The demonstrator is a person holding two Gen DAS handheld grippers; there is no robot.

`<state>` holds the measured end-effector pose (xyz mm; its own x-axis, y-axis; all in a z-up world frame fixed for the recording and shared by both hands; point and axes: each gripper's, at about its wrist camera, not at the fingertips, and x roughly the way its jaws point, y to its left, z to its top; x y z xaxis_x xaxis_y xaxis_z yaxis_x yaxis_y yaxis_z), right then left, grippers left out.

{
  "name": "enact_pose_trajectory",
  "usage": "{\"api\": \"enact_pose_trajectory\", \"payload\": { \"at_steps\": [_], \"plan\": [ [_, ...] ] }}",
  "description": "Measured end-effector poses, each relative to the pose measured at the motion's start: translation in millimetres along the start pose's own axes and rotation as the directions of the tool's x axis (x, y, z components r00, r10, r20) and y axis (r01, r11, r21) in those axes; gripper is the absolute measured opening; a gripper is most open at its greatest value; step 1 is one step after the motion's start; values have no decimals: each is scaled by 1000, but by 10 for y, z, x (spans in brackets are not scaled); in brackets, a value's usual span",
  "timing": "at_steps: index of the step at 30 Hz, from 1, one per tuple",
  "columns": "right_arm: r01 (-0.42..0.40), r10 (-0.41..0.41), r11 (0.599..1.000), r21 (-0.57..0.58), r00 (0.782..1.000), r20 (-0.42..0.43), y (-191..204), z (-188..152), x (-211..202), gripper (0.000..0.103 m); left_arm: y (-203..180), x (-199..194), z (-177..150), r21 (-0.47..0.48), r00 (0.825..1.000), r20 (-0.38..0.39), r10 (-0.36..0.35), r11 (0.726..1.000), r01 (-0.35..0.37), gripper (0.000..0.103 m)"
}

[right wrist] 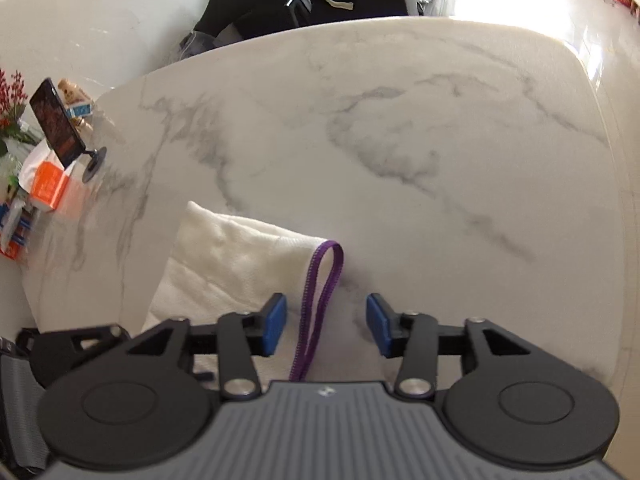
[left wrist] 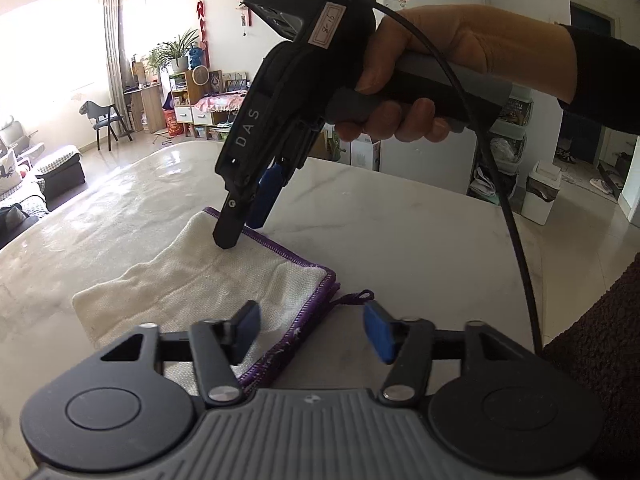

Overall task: Fold towel
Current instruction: 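Lift the held strip end with both tools and fold it over the strip, then open both tools and release the folded towel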

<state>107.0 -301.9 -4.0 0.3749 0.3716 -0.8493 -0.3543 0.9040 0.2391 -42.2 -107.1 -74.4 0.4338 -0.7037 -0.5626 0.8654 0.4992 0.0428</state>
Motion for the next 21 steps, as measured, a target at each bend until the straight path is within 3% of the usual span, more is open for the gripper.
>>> {"api": "enact_pose_trajectory", "payload": {
  "at_steps": [4,6,9,11,14,21],
  "plan": [
    [4,6,988,-156,998,66,121,9,-98,69,147,-98,67,37,1000,-5,-22,999,22,88],
    [-12,36,972,-233,994,98,188,3,-143,80,269,-144,83,59,1000,-15,-25,998,26,94],
    [-44,97,933,-358,986,133,318,-24,-190,87,487,-165,97,82,999,-31,-29,996,32,97],
    [-67,132,902,-427,983,124,414,-39,-180,86,644,-135,104,99,998,-37,-50,994,53,97],
    [-122,194,839,-531,978,81,563,-53,-134,69,853,-100,116,141,996,-41,-86,986,90,97],
    [-188,274,706,-683,961,19,782,-31,-2,68,1159,99,94,247,978,-96,-188,947,206,95]
  ]
}}
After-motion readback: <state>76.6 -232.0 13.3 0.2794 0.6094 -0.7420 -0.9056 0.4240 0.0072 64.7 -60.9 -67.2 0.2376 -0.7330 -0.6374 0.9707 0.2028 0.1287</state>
